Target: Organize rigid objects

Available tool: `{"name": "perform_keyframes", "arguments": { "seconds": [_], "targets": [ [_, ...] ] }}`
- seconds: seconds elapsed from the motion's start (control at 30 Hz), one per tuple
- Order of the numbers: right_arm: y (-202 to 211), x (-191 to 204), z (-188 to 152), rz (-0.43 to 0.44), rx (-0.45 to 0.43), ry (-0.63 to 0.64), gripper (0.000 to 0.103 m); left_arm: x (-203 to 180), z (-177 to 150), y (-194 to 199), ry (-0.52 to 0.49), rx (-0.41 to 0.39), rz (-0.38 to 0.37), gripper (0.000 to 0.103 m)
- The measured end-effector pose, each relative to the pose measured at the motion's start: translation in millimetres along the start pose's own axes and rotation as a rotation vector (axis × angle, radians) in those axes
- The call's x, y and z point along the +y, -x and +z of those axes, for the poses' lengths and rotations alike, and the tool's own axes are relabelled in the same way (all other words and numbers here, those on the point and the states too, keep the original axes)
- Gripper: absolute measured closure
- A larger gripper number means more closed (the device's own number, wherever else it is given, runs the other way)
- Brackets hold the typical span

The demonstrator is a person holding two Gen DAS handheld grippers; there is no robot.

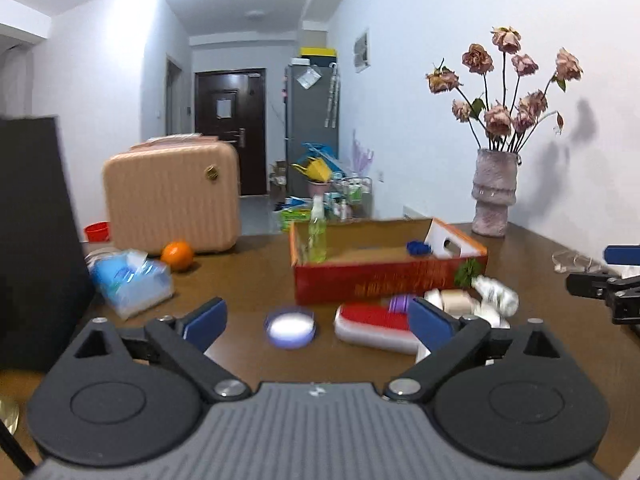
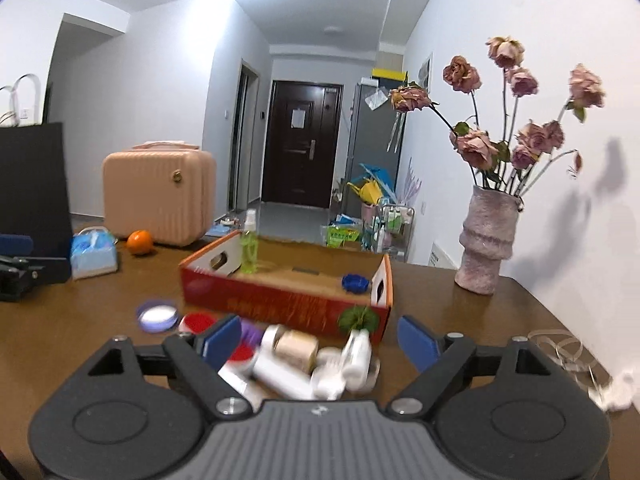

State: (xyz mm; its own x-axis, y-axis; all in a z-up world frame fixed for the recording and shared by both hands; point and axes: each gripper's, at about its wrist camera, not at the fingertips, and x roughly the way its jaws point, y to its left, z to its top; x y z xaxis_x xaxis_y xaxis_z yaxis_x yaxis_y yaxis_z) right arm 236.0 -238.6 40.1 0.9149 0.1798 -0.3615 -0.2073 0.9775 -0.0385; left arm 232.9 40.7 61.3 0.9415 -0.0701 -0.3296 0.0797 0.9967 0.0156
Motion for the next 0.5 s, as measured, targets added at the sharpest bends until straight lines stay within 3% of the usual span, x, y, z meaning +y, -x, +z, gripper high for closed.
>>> {"name": "perform_keyframes", "arguments": {
  "seconds": [0.13, 0.27, 0.5],
  "targets": [
    [34.6, 12.0, -51.1, 0.017, 0.012, -0.064, 0.016, -4.5, -52.7, 35.8, 0.008, 0.008, 0.046, 0.001],
    [49.0, 19.5, -89.8, 0.032, 0.085, -0.132, 0.016, -11.1, -88.8, 53.1, -0.012, 0.059, 0.091, 0.000],
    [42.3, 24.6, -101.1, 0.031, 0.124, -0.110, 0.016, -27.4, -106.9, 45.1, -0.068, 0.137, 0.043, 0.000]
  ]
}}
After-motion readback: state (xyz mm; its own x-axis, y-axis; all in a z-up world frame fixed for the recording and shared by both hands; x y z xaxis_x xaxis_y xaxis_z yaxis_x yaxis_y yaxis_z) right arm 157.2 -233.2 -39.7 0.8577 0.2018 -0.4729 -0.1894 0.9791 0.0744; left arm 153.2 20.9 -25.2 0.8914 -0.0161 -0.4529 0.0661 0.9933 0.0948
